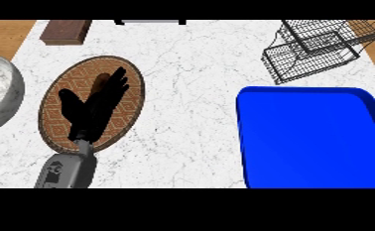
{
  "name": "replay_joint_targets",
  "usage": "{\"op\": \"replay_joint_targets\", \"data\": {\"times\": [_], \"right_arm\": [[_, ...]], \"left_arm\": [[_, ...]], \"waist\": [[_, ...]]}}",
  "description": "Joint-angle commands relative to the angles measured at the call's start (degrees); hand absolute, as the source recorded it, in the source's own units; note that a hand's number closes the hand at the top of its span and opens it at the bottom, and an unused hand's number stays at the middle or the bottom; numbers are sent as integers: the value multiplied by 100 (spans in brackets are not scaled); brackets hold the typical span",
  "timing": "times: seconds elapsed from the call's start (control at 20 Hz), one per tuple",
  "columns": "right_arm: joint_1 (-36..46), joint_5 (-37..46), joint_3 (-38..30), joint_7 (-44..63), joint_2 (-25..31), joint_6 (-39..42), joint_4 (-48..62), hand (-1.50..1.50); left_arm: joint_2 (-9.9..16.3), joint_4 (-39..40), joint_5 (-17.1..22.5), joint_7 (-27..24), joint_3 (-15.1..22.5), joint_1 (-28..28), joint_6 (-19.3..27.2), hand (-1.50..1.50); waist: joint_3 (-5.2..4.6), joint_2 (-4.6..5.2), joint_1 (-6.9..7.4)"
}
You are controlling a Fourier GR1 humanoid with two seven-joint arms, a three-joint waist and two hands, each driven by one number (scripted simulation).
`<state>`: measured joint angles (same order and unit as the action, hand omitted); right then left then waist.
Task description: Pick the tomato from the tray and place it in the tiered basket
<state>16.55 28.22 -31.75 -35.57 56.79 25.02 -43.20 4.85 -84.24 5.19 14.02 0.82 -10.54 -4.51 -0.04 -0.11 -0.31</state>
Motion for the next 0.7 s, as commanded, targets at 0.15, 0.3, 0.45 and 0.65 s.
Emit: {"op": "replay_joint_targets", "data": {"times": [0.15, 0.3, 0.45, 0.65], "right_arm": [[436, -825, -682, 277, 961, 950, -481, 150], [616, -1096, -732, 683, 873, 1008, -629, 150], [1149, -1167, -485, 1518, 930, 1004, -1277, 150], [1673, -1177, -56, 1831, 880, 1006, -1190, 150]], "left_arm": [[-165, -188, -154, 78, 147, 177, 195, 0], [-35, 56, -149, -225, 108, 216, -61, 0], [67, -459, -39, 310, 65, 100, -24, 0], [-127, -153, -110, 12, 143, 190, -8, 0]], "waist": [[-3, -20, -11], [1, 5, 28], [-3, -8, 85], [0, 17, 114]]}}
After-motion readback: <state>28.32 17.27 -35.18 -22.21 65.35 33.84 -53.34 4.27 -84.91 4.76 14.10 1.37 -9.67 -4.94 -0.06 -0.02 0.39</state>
